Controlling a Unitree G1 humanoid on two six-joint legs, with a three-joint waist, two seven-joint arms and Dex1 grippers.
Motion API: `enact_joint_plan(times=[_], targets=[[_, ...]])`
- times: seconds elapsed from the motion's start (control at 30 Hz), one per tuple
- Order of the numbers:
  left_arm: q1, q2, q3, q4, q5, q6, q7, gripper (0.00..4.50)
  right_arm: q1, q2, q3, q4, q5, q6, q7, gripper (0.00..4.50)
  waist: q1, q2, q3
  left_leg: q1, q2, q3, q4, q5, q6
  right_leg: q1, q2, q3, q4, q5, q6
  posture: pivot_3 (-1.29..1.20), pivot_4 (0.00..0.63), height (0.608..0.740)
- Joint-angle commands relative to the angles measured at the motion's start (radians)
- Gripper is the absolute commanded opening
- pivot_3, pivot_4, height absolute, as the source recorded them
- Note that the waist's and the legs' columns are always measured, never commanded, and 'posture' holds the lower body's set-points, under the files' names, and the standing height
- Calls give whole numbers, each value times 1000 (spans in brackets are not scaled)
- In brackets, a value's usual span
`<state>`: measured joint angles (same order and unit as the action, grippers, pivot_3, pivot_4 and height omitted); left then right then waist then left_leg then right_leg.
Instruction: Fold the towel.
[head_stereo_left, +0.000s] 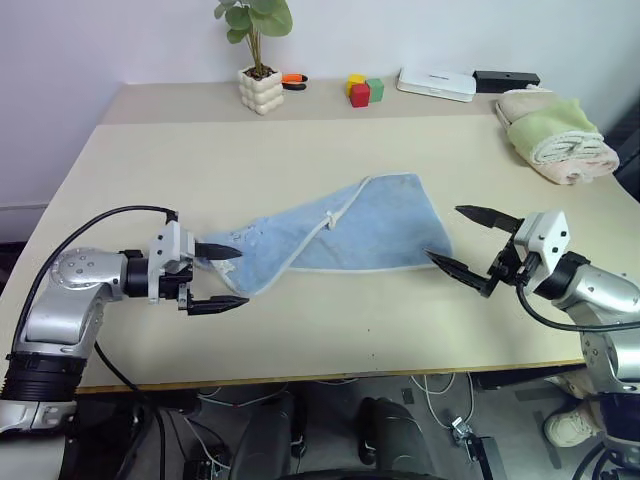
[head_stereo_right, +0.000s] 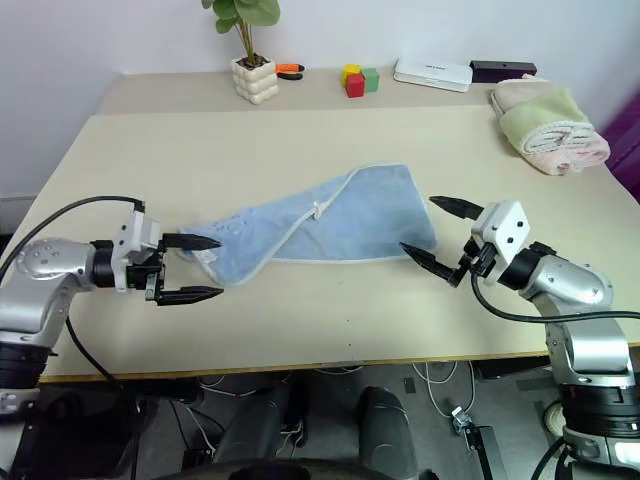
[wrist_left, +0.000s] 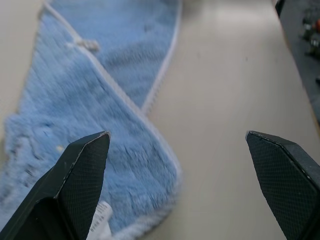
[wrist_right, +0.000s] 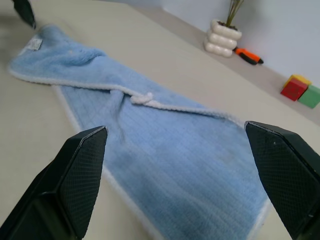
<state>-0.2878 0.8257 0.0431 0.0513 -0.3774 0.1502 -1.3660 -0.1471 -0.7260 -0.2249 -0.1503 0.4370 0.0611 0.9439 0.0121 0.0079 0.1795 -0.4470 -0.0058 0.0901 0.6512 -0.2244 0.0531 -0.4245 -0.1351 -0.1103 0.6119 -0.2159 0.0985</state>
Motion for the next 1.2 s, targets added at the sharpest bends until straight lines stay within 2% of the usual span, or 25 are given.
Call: enact_joint_plan(times=[0.03, 0.2, 0.4, 0.53, 0.73, 0.87, 0.97, 1.2], targets=[[27, 29, 7, -47, 20, -32, 3, 4443, -31, -6, -10, 5, 6, -8, 7, 4500, 0, 0, 0, 0, 0, 0, 0, 0, 0, 0, 0, 0, 0, 0, 0, 0, 150, 740], [69, 43, 31, -111, -11, 11, 18, 4443, -62, 5, 12, 20, 0, -8, 9, 4500, 2, 0, 0, 0, 0, -1, 0, 0, 0, -1, -1, 0, 0, 0, 0, 0, 150, 740], [83, 79, 27, -100, 22, -32, 17, 4443, -76, 24, 30, 29, -2, -16, 9, 4500, 0, 0, 0, 0, 0, 0, 0, 0, 0, -1, -1, 0, 0, 0, 0, 0, 150, 740], [77, 53, 0, -81, 60, -72, 56, 4443, -119, 57, 57, 41, -14, -28, -10, 4500, -1, 0, 0, 0, 0, 0, 0, 0, 0, -1, -1, 0, 0, 0, 0, 0, 150, 740], [57, 28, -30, -71, 92, -29, 113, 4443, -146, 109, 78, 13, -42, -31, -64, 4500, 0, 0, 0, 0, 0, 0, 0, 0, 0, -1, 0, 0, 0, 0, 0, 0, 150, 740], [39, 29, -34, 14, 128, -87, 113, 4443, -177, 148, 131, -5, -88, -25, -112, 4500, -1, 0, 0, 0, 1, 0, 0, 0, 0, -1, 1, 0, 1, 0, 0, 0, 150, 740], [37, 6, -57, -10, 135, -60, 131, 4443, -188, 172, 144, -32, -75, -8, -130, 4500, 1, 0, 0, 0, 0, 1, 0, 0, 0, -1, 1, 0, 0, 0, 0, 0, 150, 740], [0, -20, -83, 25, 151, -73, 136, 4443, -237, 289, 211, -13, -137, -48, -221, 4500, -2, 0, 0, 0, 0, 0, 0, 0, 0, -1, 1, 0, 1, 0, 0, 0, 150, 740]])
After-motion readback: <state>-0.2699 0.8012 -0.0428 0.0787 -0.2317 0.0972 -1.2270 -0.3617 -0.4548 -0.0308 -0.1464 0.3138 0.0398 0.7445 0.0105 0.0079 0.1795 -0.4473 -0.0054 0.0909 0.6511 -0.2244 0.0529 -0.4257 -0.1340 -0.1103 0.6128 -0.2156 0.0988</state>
